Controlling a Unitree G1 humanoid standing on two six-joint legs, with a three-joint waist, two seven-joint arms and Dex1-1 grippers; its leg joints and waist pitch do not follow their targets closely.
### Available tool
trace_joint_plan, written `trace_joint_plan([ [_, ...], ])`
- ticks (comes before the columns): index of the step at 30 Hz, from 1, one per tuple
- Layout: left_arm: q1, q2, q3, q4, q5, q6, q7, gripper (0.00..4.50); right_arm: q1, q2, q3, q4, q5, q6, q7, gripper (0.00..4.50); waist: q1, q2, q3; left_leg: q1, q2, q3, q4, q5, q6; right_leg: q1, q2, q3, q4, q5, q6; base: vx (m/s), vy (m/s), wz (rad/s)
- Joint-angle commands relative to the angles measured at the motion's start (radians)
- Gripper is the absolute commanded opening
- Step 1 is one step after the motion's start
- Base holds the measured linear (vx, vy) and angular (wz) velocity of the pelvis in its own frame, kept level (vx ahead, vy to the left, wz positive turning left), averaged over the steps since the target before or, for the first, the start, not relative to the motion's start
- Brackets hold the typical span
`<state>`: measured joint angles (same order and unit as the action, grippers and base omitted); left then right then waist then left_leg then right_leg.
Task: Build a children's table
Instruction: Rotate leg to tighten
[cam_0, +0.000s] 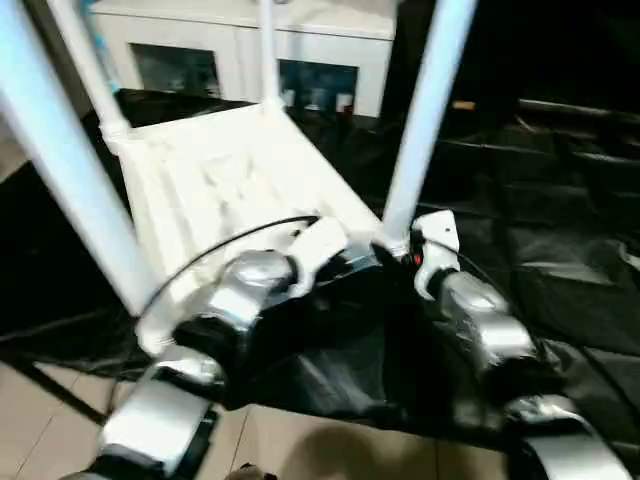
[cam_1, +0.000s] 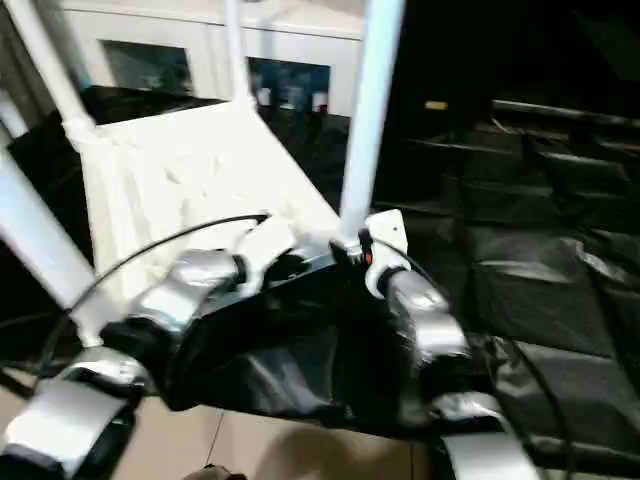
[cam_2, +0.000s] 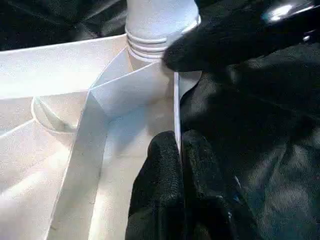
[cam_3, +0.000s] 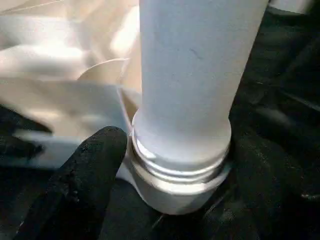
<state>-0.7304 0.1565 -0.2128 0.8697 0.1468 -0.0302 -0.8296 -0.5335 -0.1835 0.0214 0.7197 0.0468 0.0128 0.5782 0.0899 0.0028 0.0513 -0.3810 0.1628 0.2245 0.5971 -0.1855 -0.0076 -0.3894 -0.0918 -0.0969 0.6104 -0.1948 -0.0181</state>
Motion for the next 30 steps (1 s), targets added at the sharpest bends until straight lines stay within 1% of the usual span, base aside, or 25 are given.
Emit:
trace_joint_plan([
  [1,0.017,-0.003,-0.009,-0.052,-0.044,-0.063,-0.082,0.00,0.023,0.001,0.085,-0.023,0.000,0.003,0.141,3.56,0.007,-0.015,-0.060,0.018,0.086,-0.054,-0.074,-0.220,0.043,0.041,-0.102,0.068,-0.087,-0.256,-0.186,0.000,0.000,0.00],
  [2,0.030,0.019,-0.018,-0.065,-0.050,-0.070,-0.131,0.00,0.031,-0.025,0.091,-0.046,0.009,-0.003,0.196,3.56,0.006,-0.013,-0.059,0.018,0.089,-0.054,-0.075,-0.217,0.047,0.039,-0.101,0.067,-0.087,-0.252,-0.188,0.000,0.000,0.00],
  [3,0.032,0.022,-0.019,-0.067,-0.051,-0.070,-0.138,0.00,0.032,-0.029,0.091,-0.049,0.011,-0.003,0.204,3.56,0.008,-0.013,-0.060,0.020,0.089,-0.053,-0.075,-0.213,0.047,0.038,-0.097,0.067,-0.084,-0.243,-0.193,0.000,0.000,0.00],
  [4,0.047,0.043,-0.022,-0.083,-0.067,-0.080,-0.194,0.00,0.039,-0.055,0.096,-0.072,0.024,-0.002,0.259,3.56,0.007,-0.013,-0.060,0.020,0.091,-0.053,-0.076,-0.213,0.047,0.037,-0.097,0.067,-0.082,-0.236,-0.198,0.000,0.000,0.00],
  [5,0.052,0.050,-0.023,-0.090,-0.074,-0.081,-0.217,0.00,0.042,-0.066,0.098,-0.081,0.029,-0.002,0.280,3.56,0.009,-0.011,-0.061,0.019,0.092,-0.053,-0.076,-0.210,0.048,0.038,-0.096,0.065,-0.078,-0.220,-0.206,0.000,0.000,0.00],
  [6,0.066,0.072,-0.026,-0.109,-0.092,-0.079,-0.278,0.00,0.049,-0.094,0.105,-0.104,0.042,-0.001,0.338,3.56,0.011,-0.011,-0.062,0.019,0.094,-0.052,-0.075,-0.201,0.051,0.040,-0.097,0.065,-0.074,-0.193,-0.217,0.000,0.000,0.00],
  [7,0.069,0.079,-0.027,-0.113,-0.097,-0.079,-0.297,0.00,0.051,-0.103,0.108,-0.111,0.046,0.000,0.357,3.56,0.011,-0.011,-0.061,0.018,0.094,-0.050,-0.075,-0.195,0.056,0.038,-0.094,0.065,-0.073,-0.181,-0.220,0.000,0.000,0.00],
  [8,0.075,0.091,-0.030,-0.122,-0.104,-0.084,-0.329,0.00,0.055,-0.116,0.114,-0.121,0.052,0.002,0.387,3.56,0.012,-0.011,-0.062,0.019,0.094,-0.048,-0.074,-0.189,0.060,0.036,-0.094,0.066,-0.069,-0.156,-0.230,0.000,0.000,0.00],
  [9,0.080,0.100,-0.032,-0.129,-0.110,-0.085,-0.352,0.00,0.058,-0.125,0.118,-0.130,0.056,0.004,0.410,3.56,0.016,-0.011,-0.065,0.020,0.093,-0.047,-0.071,-0.176,0.062,0.036,-0.096,0.066,-0.066,-0.136,-0.239,0.000,0.000,0.00],
  [11,0.090,0.117,-0.033,-0.146,-0.123,-0.078,-0.392,0.00,0.063,-0.137,0.119,-0.147,0.064,0.015,0.450,3.56,0.023,-0.011,-0.066,0.019,0.094,-0.046,-0.069,-0.155,0.070,0.037,-0.096,0.066,-0.061,-0.105,-0.245,0.000,0.000,0.00],
  [13,0.095,0.120,-0.032,-0.154,-0.129,-0.075,-0.405,0.00,0.065,-0.139,0.120,-0.153,0.066,0.021,0.463,3.56,0.028,-0.010,-0.066,0.021,0.095,-0.045,-0.068,-0.146,0.076,0.035,-0.096,0.066,-0.059,-0.089,-0.250,0.000,0.000,0.00],
  [14,0.102,0.125,-0.031,-0.166,-0.136,-0.069,-0.416,0.00,0.068,-0.141,0.123,-0.160,0.071,0.026,0.485,3.56,0.030,-0.010,-0.066,0.022,0.095,-0.045,-0.068,-0.151,0.073,0.034,-0.097,0.066,-0.060,-0.095,-0.252,0.000,0.000,0.00],
  [16,0.106,0.127,-0.031,-0.172,-0.138,-0.067,-0.418,0.00,0.069,-0.141,0.125,-0.164,0.075,0.032,0.494,3.56,0.030,-0.012,-0.064,0.019,0.095,-0.046,-0.071,-0.163,0.066,0.036,-0.096,0.066,-0.061,-0.120,-0.246,0.000,0.000,0.00],
  [17,0.112,0.128,-0.029,-0.182,-0.140,-0.061,-0.424,0.00,0.071,-0.144,0.131,-0.166,0.080,0.040,0.508,3.32,0.031,-0.013,-0.063,0.020,0.095,-0.047,-0.071,-0.174,0.057,0.035,-0.097,0.066,-0.064,-0.141,-0.240,0.000,0.000,0.00],
  [19,0.115,0.128,-0.029,-0.186,-0.141,-0.060,-0.428,0.00,0.072,-0.144,0.133,-0.167,0.084,0.045,0.515,3.24,0.030,-0.014,-0.063,0.021,0.094,-0.047,-0.072,-0.183,0.049,0.035,-0.098,0.067,-0.067,-0.164,-0.234,0.000,0.000,0.00],
  [20,0.120,0.131,-0.028,-0.193,-0.143,-0.058,-0.433,0.00,0.075,-0.145,0.135,-0.172,0.086,0.050,0.525,3.19,0.031,-0.012,-0.063,0.021,0.094,-0.047,-0.072,-0.182,0.046,0.035,-0.099,0.067,-0.068,-0.174,-0.231,0.000,0.000,0.00],
  [21,0.122,0.132,-0.028,-0.196,-0.143,-0.057,-0.434,0.00,0.077,-0.145,0.136,-0.173,0.085,0.051,0.527,3.19,0.031,-0.012,-0.063,0.021,0.095,-0.048,-0.072,-0.181,0.045,0.035,-0.099,0.067,-0.068,-0.174,-0.229,0.000,0.000,0.00],
  [23,0.125,0.132,-0.028,-0.200,-0.143,-0.056,-0.435,0.00,0.078,-0.145,0.138,-0.174,0.085,0.050,0.529,2.92,0.030,-0.013,-0.064,0.021,0.095,-0.048,-0.073,-0.174,0.044,0.035,-0.097,0.067,-0.065,-0.161,-0.227,0.000,0.000,0.00],
  [25,0.130,0.134,-0.027,-0.207,-0.142,-0.054,-0.434,0.00,0.083,-0.145,0.140,-0.180,0.084,0.053,0.531,2.87,0.030,-0.011,-0.064,0.021,0.094,-0.048,-0.072,-0.169,0.045,0.035,-0.097,0.066,-0.064,-0.148,-0.231,0.000,0.000,0.00],
  [26,0.127,0.131,-0.021,-0.200,-0.136,-0.057,-0.412,0.00,0.085,-0.141,0.138,-0.177,0.078,0.061,0.517,2.87,0.030,-0.011,-0.065,0.020,0.093,-0.048,-0.071,-0.163,0.048,0.036,-0.097,0.067,-0.063,-0.136,-0.234,0.000,0.000,0.00],
  [27,0.126,0.131,-0.020,-0.197,-0.135,-0.058,-0.406,0.00,0.085,-0.140,0.137,-0.175,0.076,0.063,0.513,2.85,0.030,-0.011,-0.065,0.020,0.093,-0.047,-0.070,-0.162,0.050,0.036,-0.096,0.066,-0.063,-0.132,-0.235,0.000,0.000,0.00],
  [29,0.121,0.125,-0.016,-0.188,-0.129,-0.062,-0.384,0.00,0.086,-0.136,0.135,-0.169,0.070,0.062,0.495,2.79,0.030,-0.010,-0.064,0.020,0.093,-0.048,-0.071,-0.166,0.049,0.035,-0.097,0.066,-0.064,-0.138,-0.235,0.000,0.000,0.00],
  [30,0.117,0.120,-0.012,-0.182,-0.124,-0.063,-0.364,0.00,0.088,-0.131,0.133,-0.163,0.065,0.061,0.476,2.77,0.029,-0.011,-0.063,0.021,0.093,-0.048,-0.072,-0.181,0.042,0.034,-0.097,0.067,-0.068,-0.165,-0.229,0.000,0.000,0.00],
])
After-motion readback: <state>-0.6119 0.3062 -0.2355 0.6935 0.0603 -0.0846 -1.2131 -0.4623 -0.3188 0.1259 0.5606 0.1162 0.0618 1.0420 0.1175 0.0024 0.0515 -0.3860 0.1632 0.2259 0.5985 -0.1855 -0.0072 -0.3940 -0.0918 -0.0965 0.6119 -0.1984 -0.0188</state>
